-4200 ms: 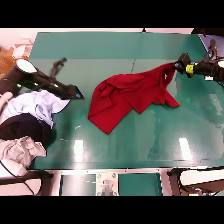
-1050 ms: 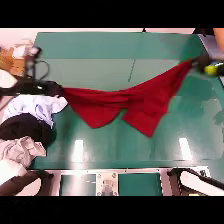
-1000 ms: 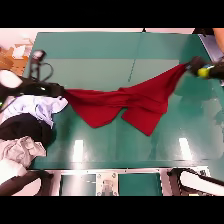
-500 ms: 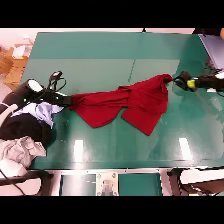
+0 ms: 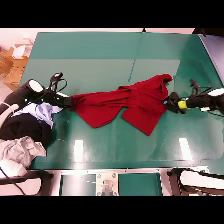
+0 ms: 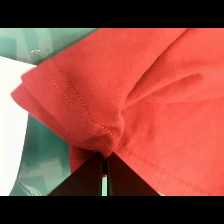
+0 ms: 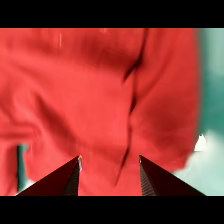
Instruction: Fold the shirts.
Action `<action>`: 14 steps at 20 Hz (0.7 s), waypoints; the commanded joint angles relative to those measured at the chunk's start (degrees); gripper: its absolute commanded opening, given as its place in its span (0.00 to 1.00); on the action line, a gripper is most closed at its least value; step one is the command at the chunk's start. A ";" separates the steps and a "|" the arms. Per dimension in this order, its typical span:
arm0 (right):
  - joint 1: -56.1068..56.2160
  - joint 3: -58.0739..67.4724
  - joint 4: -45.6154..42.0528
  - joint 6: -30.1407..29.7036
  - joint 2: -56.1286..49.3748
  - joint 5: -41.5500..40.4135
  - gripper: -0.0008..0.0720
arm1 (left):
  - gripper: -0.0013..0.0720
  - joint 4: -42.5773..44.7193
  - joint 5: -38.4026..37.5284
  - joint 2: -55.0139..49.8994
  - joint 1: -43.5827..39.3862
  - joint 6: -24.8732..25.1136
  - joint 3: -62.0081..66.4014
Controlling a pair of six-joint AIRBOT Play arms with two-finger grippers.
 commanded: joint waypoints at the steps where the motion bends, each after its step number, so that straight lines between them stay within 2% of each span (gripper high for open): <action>1: 4.70 -3.52 0.02 0.22 0.61 0.20 0.58 | 0.05 -0.04 -1.03 -0.04 -0.02 0.02 -0.02; 3: 6.21 -3.52 0.28 0.63 0.46 -1.53 0.51 | 0.05 -0.07 -0.79 -0.04 -0.02 0.02 -0.02; 11: 6.16 -3.06 1.86 0.42 -0.55 -3.21 0.49 | 0.05 -0.04 -0.66 -0.04 -0.02 0.63 -0.02; 14: 1.40 1.90 1.90 0.13 -0.24 -3.34 0.49 | 0.05 0.04 -0.76 -0.04 -0.02 1.09 -0.02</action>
